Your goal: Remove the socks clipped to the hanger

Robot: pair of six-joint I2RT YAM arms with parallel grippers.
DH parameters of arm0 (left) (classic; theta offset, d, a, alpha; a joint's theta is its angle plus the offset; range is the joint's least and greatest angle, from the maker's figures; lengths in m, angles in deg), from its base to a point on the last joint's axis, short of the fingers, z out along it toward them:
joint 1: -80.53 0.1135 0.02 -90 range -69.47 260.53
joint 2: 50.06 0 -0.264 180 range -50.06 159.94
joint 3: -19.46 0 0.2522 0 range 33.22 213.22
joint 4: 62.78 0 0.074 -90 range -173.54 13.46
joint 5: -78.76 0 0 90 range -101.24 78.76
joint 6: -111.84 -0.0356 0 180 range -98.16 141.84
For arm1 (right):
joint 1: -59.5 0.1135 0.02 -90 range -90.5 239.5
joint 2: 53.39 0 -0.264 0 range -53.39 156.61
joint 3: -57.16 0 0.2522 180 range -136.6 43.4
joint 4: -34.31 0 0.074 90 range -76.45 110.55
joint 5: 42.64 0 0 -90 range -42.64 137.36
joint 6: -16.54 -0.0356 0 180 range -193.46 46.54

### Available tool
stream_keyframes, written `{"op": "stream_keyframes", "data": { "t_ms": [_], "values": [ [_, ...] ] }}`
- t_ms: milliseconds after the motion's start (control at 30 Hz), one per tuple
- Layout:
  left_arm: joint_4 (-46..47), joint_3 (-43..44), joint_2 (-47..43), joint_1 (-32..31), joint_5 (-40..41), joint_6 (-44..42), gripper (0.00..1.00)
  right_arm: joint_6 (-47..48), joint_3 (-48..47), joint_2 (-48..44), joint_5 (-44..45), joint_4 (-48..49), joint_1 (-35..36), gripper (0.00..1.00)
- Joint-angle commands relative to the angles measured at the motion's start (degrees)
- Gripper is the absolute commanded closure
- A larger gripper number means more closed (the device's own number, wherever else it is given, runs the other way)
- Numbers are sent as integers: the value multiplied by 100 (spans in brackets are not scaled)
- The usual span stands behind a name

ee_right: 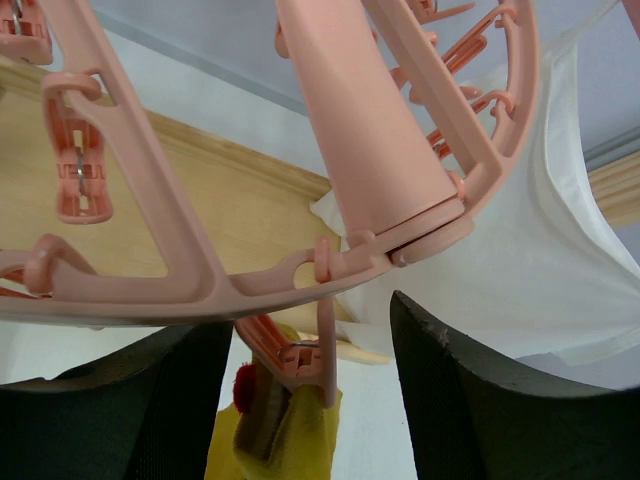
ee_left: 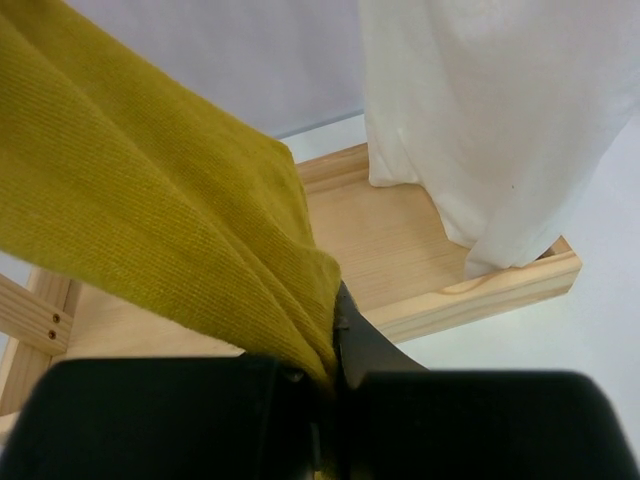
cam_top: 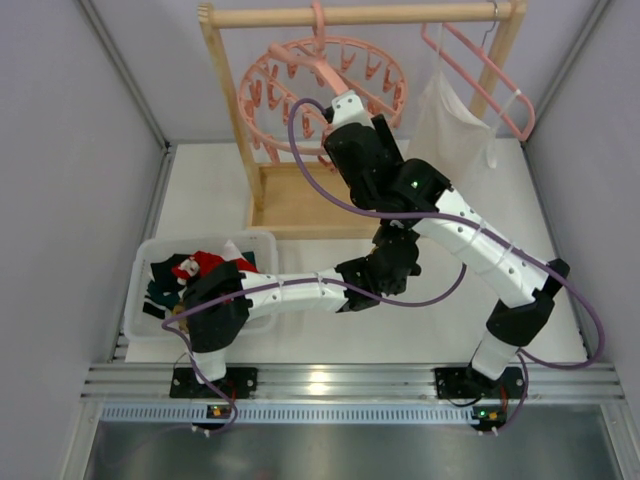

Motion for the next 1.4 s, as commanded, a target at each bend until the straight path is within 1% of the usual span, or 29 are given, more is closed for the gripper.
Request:
{"op": "stream_keyframes", "data": {
  "t_ms": [0, 67, 133, 167, 200, 267, 300, 367, 500, 567, 600, 733, 767, 833, 967, 1000, 1033, 1100, 1133, 1167, 1233, 1267, 1300, 1333, 1367],
  "values": [
    [188, 95, -172, -65, -59, 24, 100, 185, -33, -2, 246, 394, -24, 39],
    [188, 77, -180, -65, -59, 24, 100, 220, -15, 7, 298, 447, -25, 41],
    [188, 69, -180, -65, -59, 32, 100, 220, 2, 7, 299, 482, -16, 46],
    [188, 69, -180, -65, -59, 24, 100, 229, 20, 7, 272, 500, -24, 49],
    [188, 77, -180, -65, -59, 15, 100, 220, 11, 7, 263, 491, -16, 56],
    [188, 95, -154, -65, -51, -11, 100, 229, 11, 16, 289, 500, -7, 63],
    [188, 104, -154, -65, -51, -29, 100, 229, 11, 33, 298, 500, 10, 69],
    [188, 121, -145, -56, -51, -29, 100, 220, 29, 16, 281, 500, 37, 74],
    [179, 34, -180, -39, -77, 32, 100, 194, 72, -55, 255, 526, 55, 75],
    [170, -142, -259, -30, -129, 155, 100, 185, 134, -90, 220, 552, 55, 75],
    [170, -212, -286, -30, -208, 208, 100, 176, 160, -134, 211, 605, 55, 78],
    [162, -695, -557, -39, -367, 471, 100, 123, 231, -204, 141, 675, 46, 80],
    [162, -800, -628, -39, -428, 628, 100, 123, 231, -222, 132, 702, 54, 90],
    [162, -1021, -769, -39, -490, 709, 100, 114, 248, -231, 132, 746, 46, 99],
    [153, -1170, -918, -39, -499, 700, 100, 27, 213, -196, 70, 702, 20, 100],
    [153, -1284, -980, -47, -499, 709, 100, 0, 213, -204, 53, 684, 11, 95],
    [153, -1372, -1154, -56, -534, 927, 100, -17, 257, -213, -17, 676, 11, 89],
    [135, -1600, -1410, -100, -534, 1034, 100, -105, 310, -283, -132, 676, -7, 68],
    [127, -1862, -1689, -126, -508, 1147, 100, -140, 397, -318, -245, 710, -24, 59],
    [118, -2004, -1840, -144, -508, 1210, 100, -193, 441, -414, -290, 754, -33, 51],
    [-127, -2339, -2261, -153, -560, 1368, 100, -211, 590, -529, -491, 790, -42, 44],
    [-224, -2435, -2385, -162, -560, 1421, 100, -411, 643, -651, -527, 790, -51, 36],
    [-599, -2541, -2491, -162, -569, 1482, 100, -439, 705, -713, -545, 798, -60, 32],
    [-786, -2585, -2692, -153, -560, 1587, 100, -465, 836, -792, -667, 799, -60, 28],
    [-1057, -2603, -2781, -162, -543, 1684, 100, -535, 924, -950, -729, 825, -60, 12]
  ]
}}
